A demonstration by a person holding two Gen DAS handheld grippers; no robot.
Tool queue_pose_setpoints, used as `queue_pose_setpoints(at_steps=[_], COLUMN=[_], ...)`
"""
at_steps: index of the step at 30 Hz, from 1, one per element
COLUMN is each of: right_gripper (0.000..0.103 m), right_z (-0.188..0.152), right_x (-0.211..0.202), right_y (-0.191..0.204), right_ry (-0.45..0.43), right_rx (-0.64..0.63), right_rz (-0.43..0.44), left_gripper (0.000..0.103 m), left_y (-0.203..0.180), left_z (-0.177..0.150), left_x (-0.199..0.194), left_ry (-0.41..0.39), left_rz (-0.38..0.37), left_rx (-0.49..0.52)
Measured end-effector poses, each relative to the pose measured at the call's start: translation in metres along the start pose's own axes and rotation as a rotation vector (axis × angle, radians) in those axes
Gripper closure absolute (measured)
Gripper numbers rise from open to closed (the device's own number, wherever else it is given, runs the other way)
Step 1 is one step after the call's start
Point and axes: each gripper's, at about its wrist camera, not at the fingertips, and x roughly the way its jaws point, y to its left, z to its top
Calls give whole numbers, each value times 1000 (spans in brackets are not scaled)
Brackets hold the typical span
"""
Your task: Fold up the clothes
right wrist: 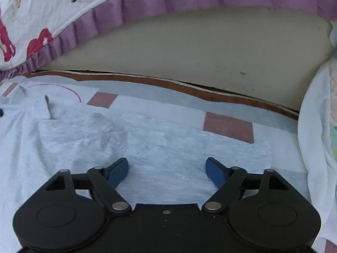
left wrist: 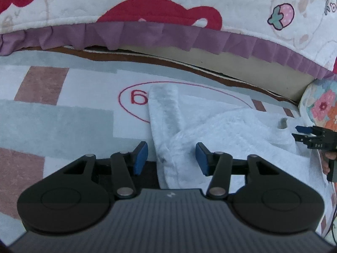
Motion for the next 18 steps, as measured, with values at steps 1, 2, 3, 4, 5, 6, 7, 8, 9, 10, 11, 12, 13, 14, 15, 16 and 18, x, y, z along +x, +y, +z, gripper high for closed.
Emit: queue_pose_setpoints(at_steps=[1, 2, 3, 4, 5, 6, 7, 8, 9, 10, 11, 12, 13, 14, 15, 16, 18], right_gripper=[35, 55, 97, 97, 97, 97, 97, 97, 97, 98, 98, 98, 98, 97, 96, 92, 82], right_z=[1, 1, 3, 5, 7, 9, 11, 13, 15, 17, 16, 15, 14, 15, 16, 18, 18], right_x=[-1, -2, -4, -5, -7, -8, -10, -11, -13, -13, -7, 0, 6, 5, 3, 1, -12], right_y=[3, 5, 4, 2, 1, -1, -2, -4, -5, -7, -6, -6, -6, -5, -4, -4, -17], right_ry=[-4, -9, -21, -33, -45, -57, -69, -81, -94, -101, -72, -43, -19, -36, -54, -73, -135], right_rx=[-19, -35, -27, -19, -11, -3, 6, 14, 22, 29, 24, 19, 16, 27, 38, 52, 151], right_rz=[9, 15, 3, -10, -22, -34, -47, -59, -72, -85, -106, -126, -147, -165, -183, -201, -233], left_gripper=[52, 50, 49, 47, 45, 44, 42, 41, 40, 38, 36, 34, 32, 30, 30, 30, 37], left_y=[-1, -2, -3, -5, -6, -7, -9, -11, -12, -14, -15, -16, -17, -18, -19, -20, -22], left_z=[0, 0, 0, -1, -1, -2, -3, -4, -4, -5, -6, -7, -8, -9, -10, -10, -10], left_x=[0, 1, 1, 1, 1, 1, 1, 0, 1, 1, 1, 2, 2, 3, 3, 3, 3], left_ry=[-5, -10, -13, -17, -21, -25, -28, -30, -35, -39, -45, -51, -57, -62, -66, -70, -76], left_rz=[5, 9, 13, 18, 23, 28, 34, 41, 51, 61, 66, 71, 76, 81, 85, 89, 99], left_rx=[-1, -2, 1, 3, 6, 10, 17, 23, 30, 37, 41, 46, 50, 54, 58, 62, 66])
